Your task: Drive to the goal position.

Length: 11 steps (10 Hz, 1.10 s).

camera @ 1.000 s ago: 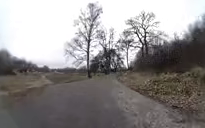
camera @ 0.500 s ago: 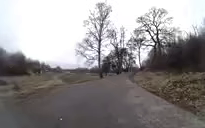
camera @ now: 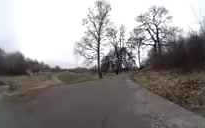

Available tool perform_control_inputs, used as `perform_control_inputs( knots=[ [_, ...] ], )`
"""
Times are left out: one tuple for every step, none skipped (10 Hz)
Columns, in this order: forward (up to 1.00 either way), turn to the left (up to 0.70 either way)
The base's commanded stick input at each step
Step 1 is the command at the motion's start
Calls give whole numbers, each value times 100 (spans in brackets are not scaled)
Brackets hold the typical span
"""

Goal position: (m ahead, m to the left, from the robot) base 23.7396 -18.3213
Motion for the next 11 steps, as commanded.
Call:
perform_control_inputs(
  knots=[
    [100,0],
    [100,0],
    [100,0],
    [100,0],
    [100,0],
    [100,0],
    [100,0],
    [100,0],
    [100,0],
    [100,0],
    [100,0]
  ],
)
